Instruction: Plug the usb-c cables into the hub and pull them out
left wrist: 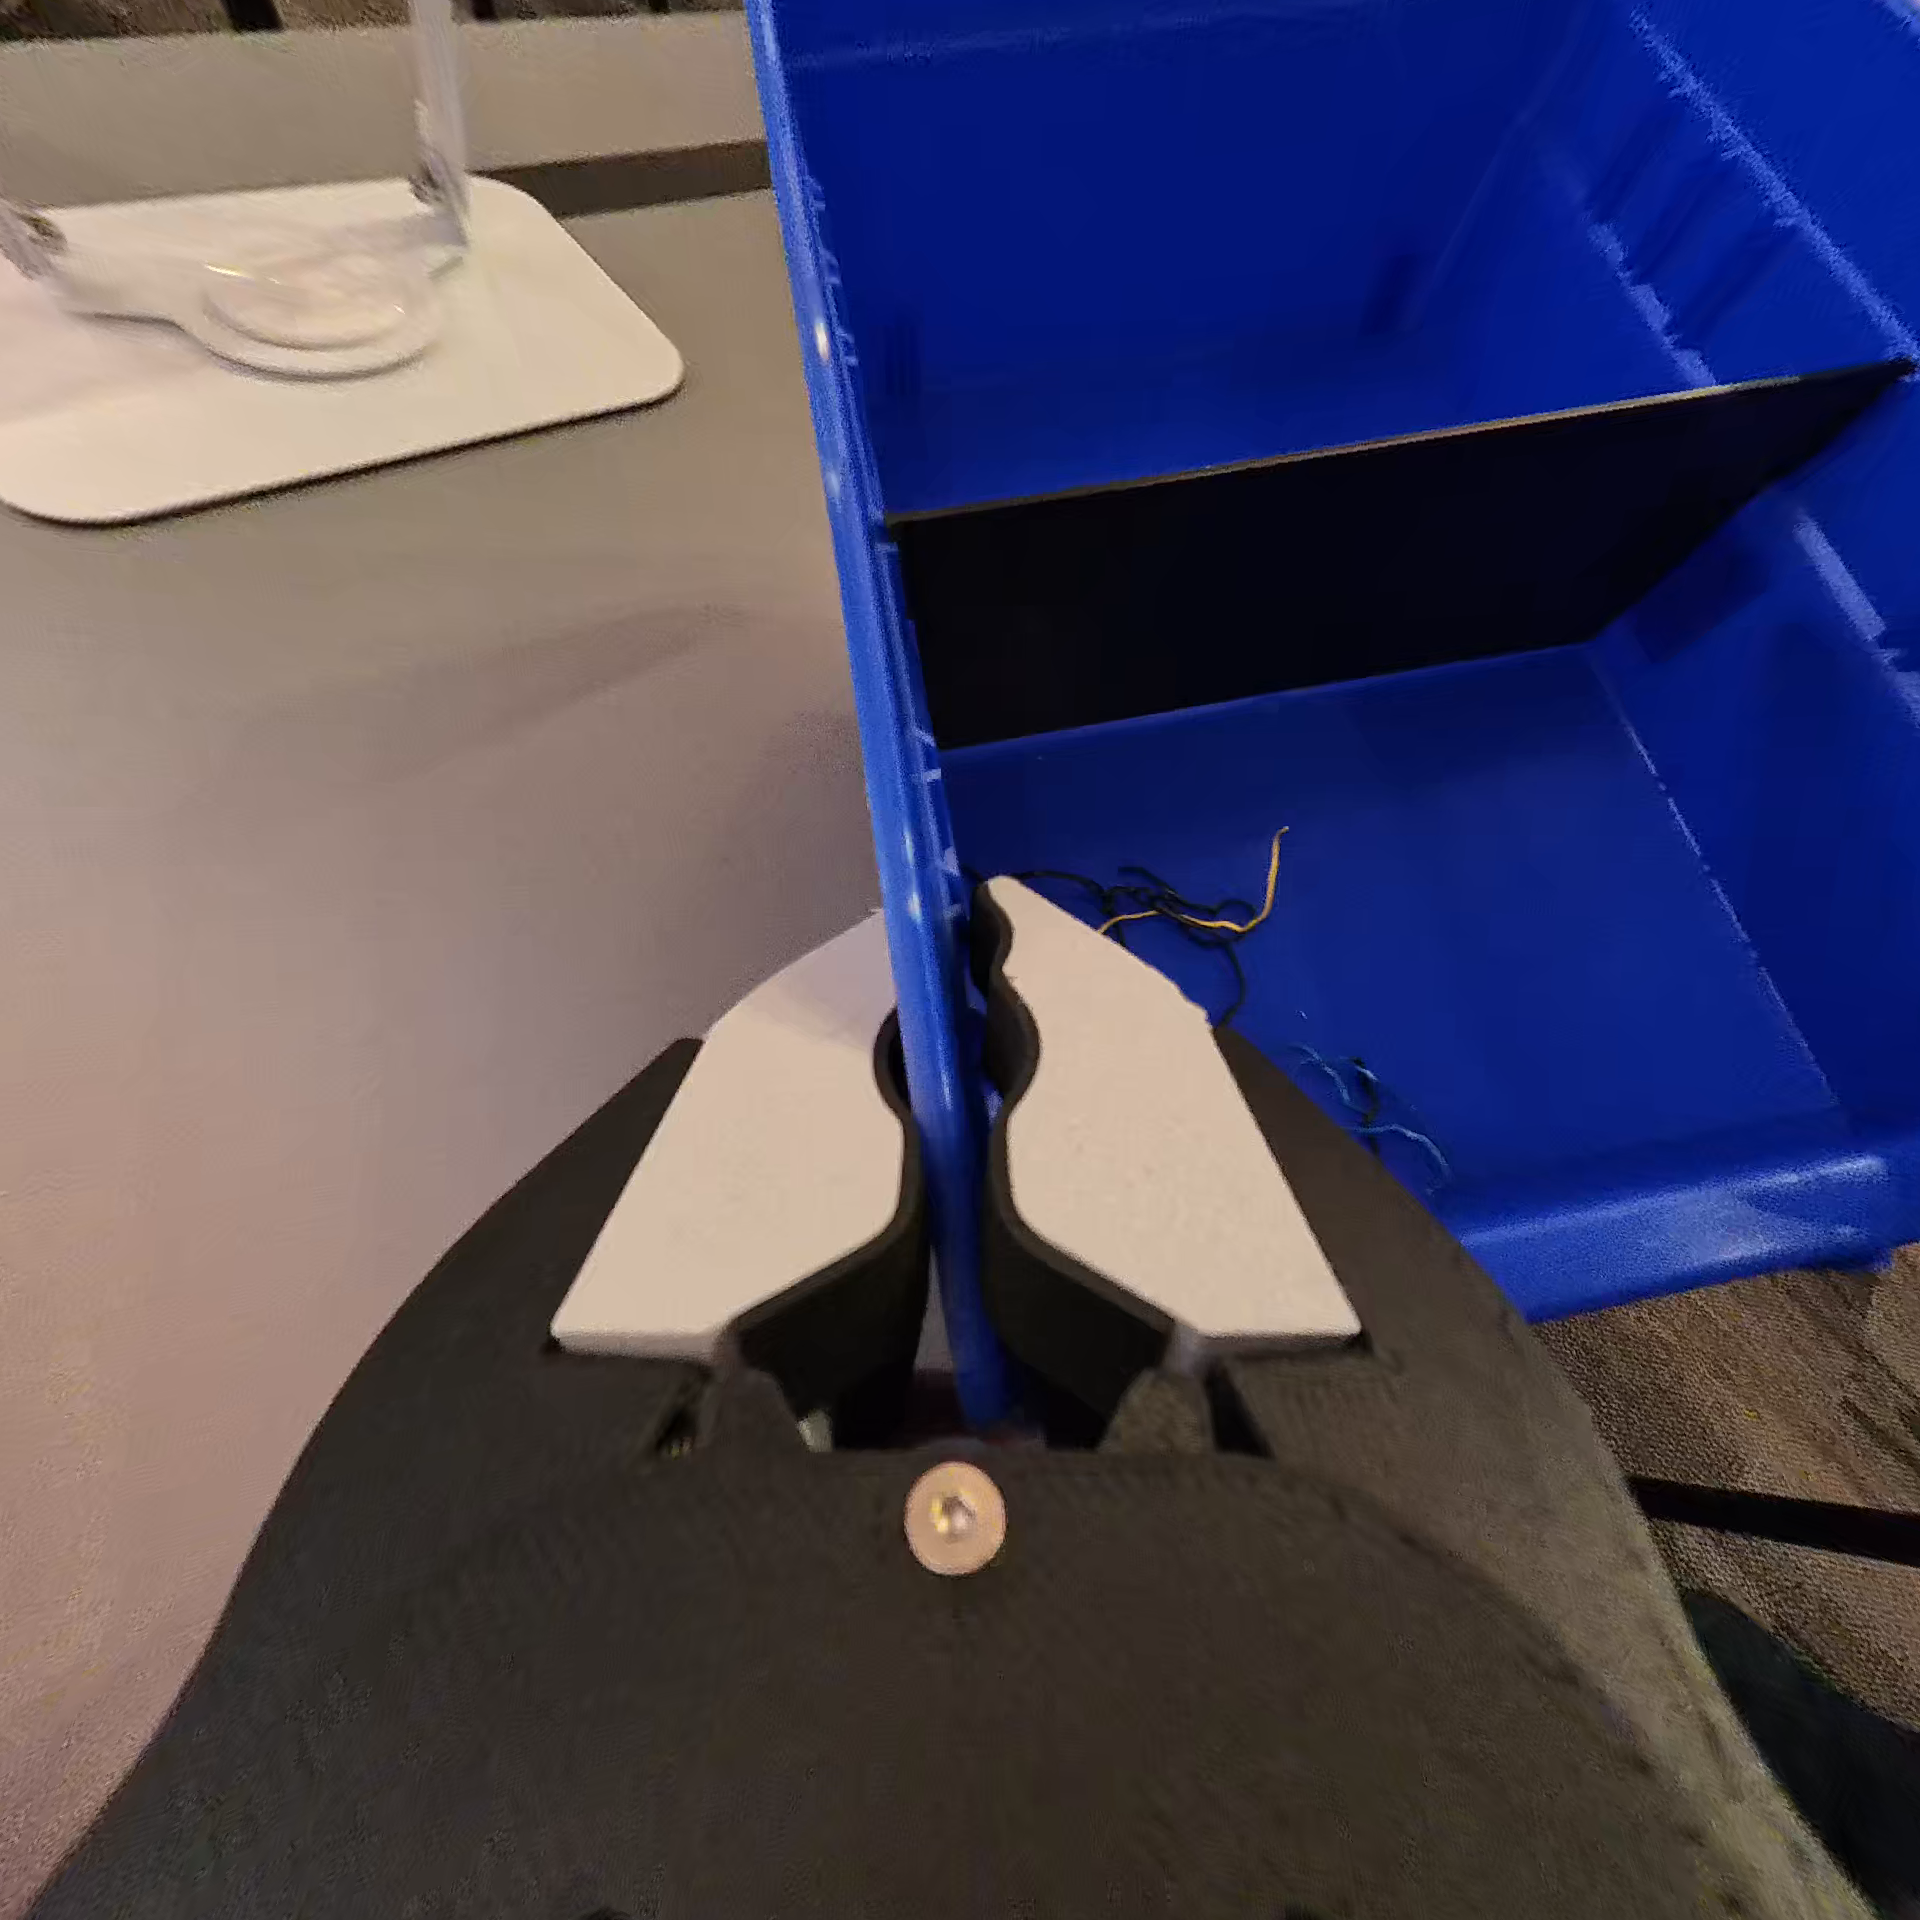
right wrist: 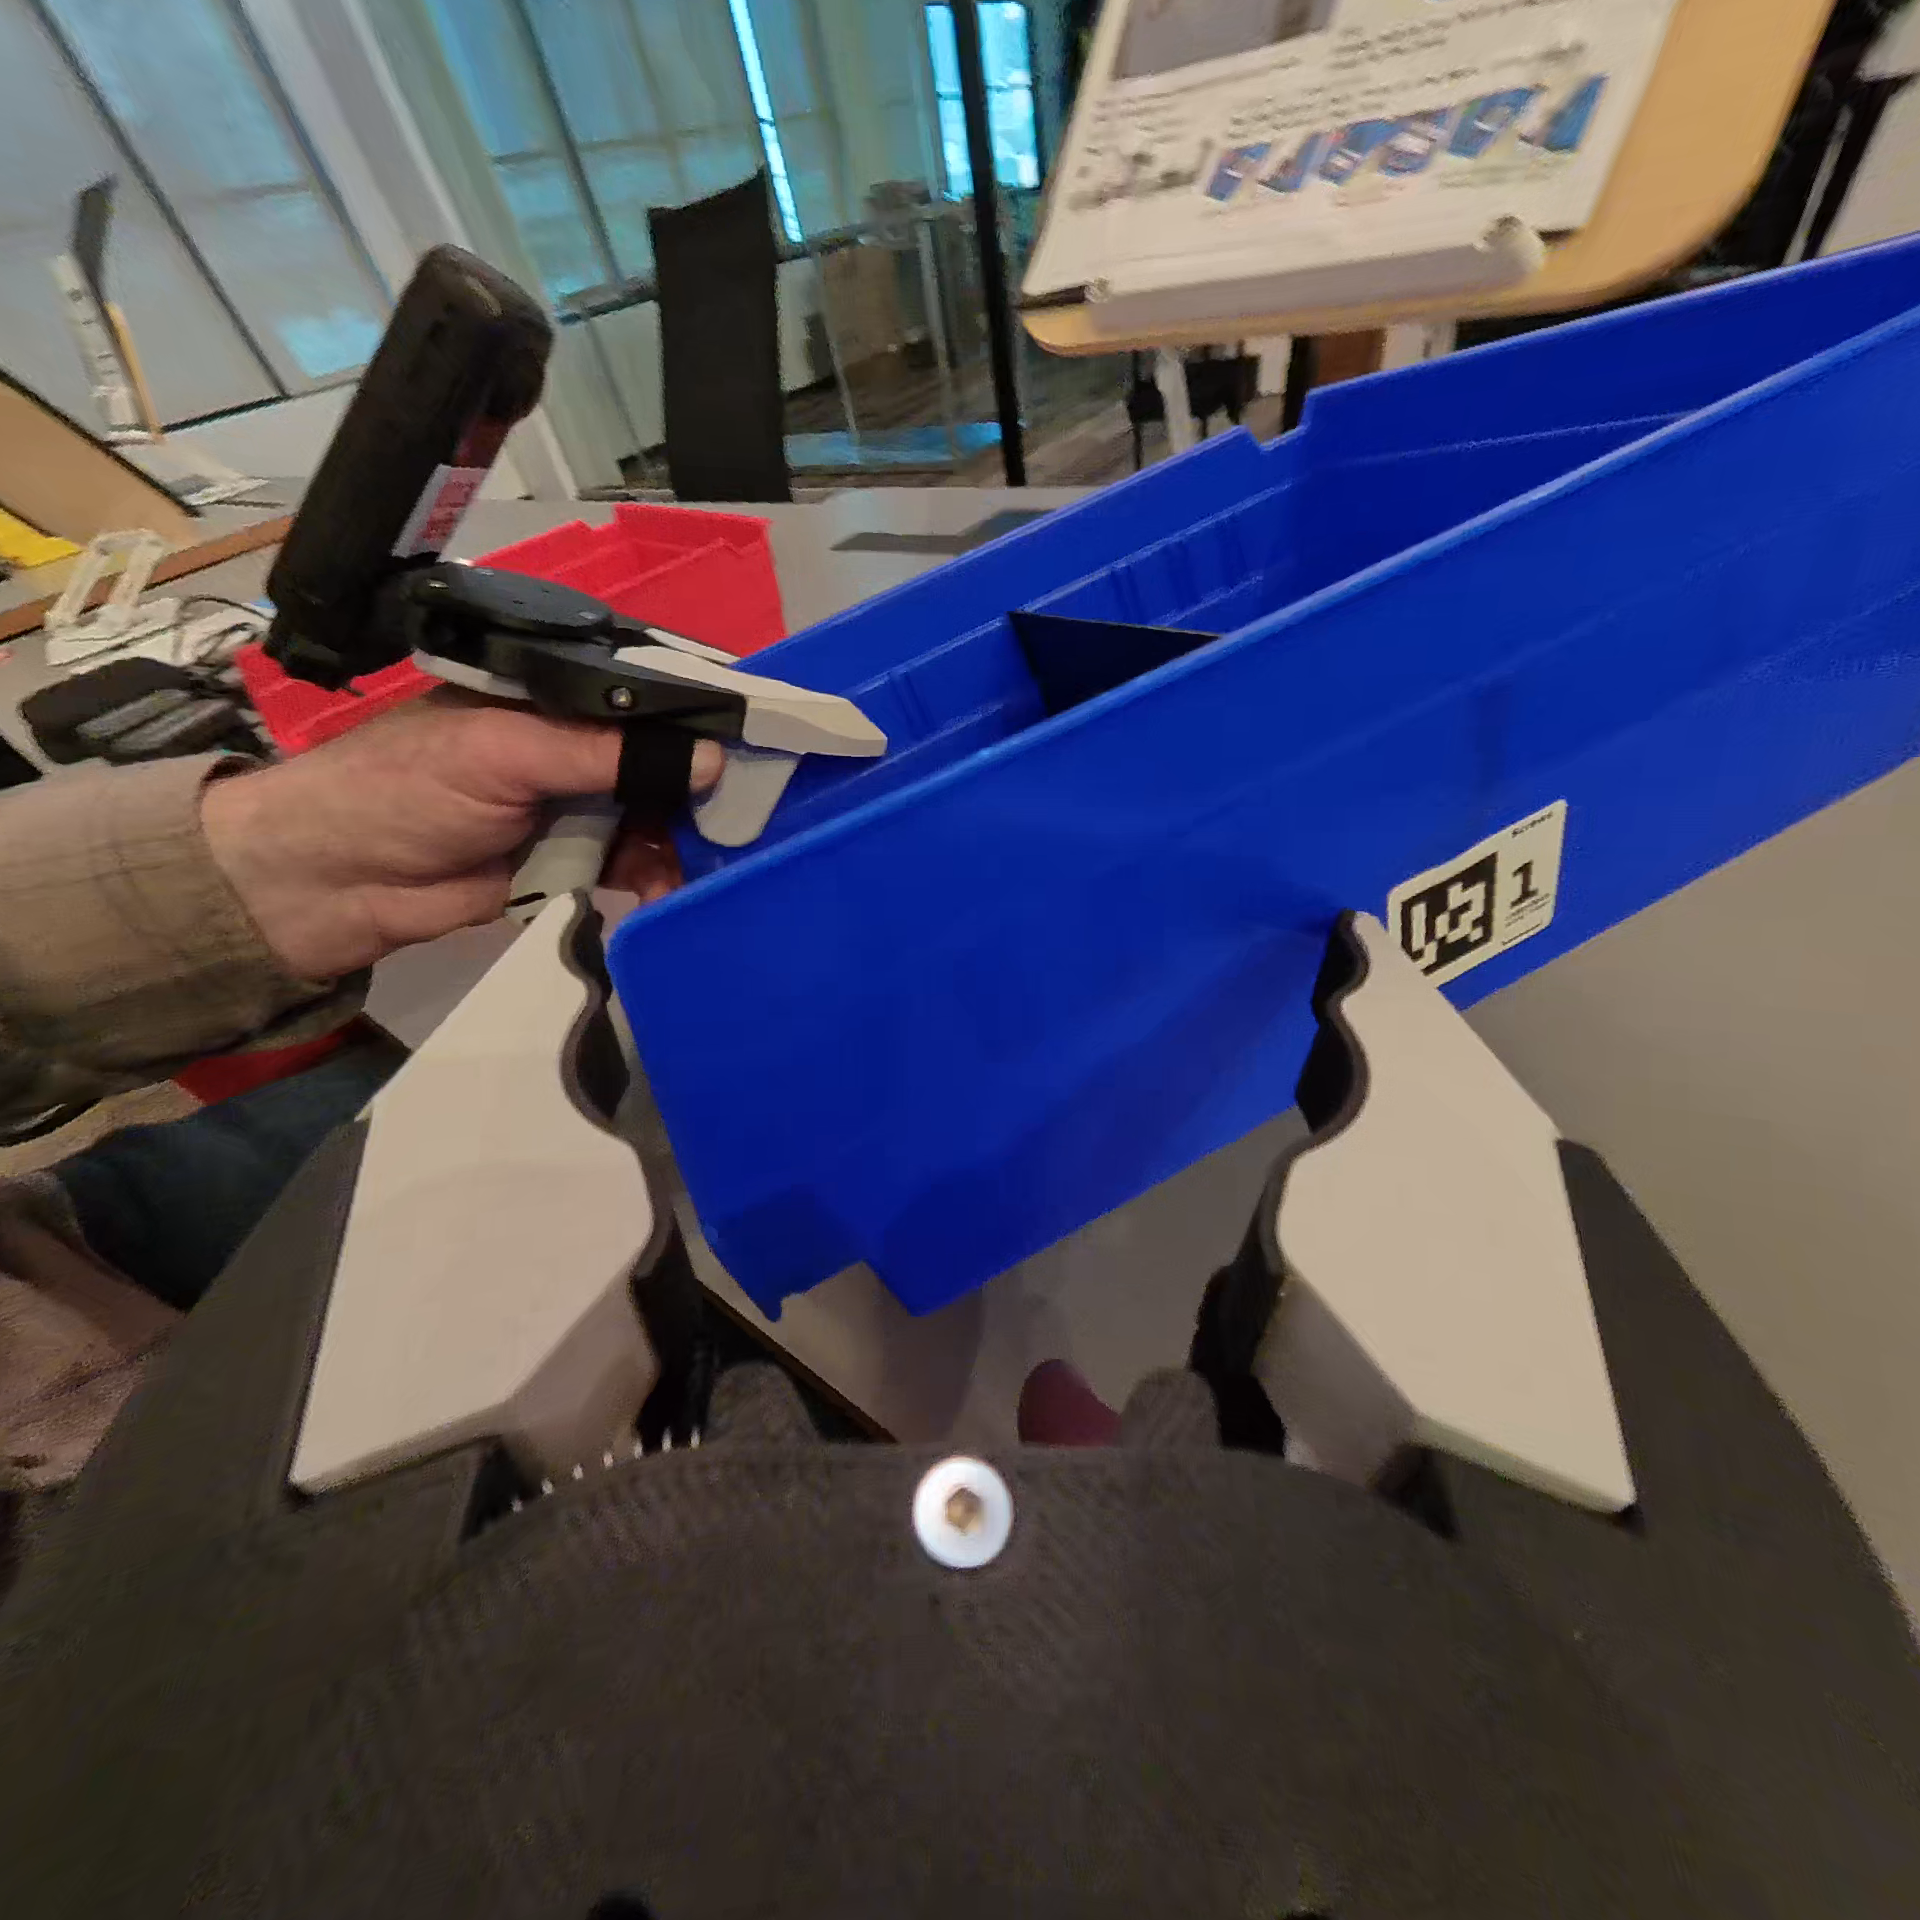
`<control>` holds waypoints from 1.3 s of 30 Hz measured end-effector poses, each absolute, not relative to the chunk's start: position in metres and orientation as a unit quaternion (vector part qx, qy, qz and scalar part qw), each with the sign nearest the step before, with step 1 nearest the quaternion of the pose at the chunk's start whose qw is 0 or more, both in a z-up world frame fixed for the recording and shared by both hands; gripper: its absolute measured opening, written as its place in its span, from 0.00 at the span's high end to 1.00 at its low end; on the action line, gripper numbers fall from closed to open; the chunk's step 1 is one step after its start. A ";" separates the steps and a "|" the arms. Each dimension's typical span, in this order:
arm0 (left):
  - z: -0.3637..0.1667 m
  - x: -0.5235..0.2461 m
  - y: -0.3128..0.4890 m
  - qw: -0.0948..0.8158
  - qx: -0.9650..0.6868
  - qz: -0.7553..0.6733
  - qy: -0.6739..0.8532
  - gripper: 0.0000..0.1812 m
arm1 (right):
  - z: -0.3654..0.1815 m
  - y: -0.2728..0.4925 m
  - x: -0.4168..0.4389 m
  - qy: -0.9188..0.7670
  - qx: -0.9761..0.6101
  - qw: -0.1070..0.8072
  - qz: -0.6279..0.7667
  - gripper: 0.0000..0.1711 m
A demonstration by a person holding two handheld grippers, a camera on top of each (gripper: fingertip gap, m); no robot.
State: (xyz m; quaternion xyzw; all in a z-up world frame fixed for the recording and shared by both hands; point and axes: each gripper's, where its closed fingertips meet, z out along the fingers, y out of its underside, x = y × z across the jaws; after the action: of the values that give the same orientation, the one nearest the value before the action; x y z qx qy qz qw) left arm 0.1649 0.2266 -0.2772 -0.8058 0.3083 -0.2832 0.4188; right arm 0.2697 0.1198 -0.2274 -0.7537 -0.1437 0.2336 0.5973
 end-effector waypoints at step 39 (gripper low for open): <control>-0.202 0.122 0.178 0.443 -0.750 -0.344 0.350 0.74 | -0.295 0.159 0.461 -0.106 -0.876 0.471 0.012 0.96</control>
State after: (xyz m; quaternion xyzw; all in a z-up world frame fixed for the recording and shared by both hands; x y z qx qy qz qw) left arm 0.1216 0.1778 -0.2019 -0.7503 0.3503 -0.3436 0.4431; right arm 0.4613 0.1592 -0.2953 -0.8756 -0.1059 0.0119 0.4711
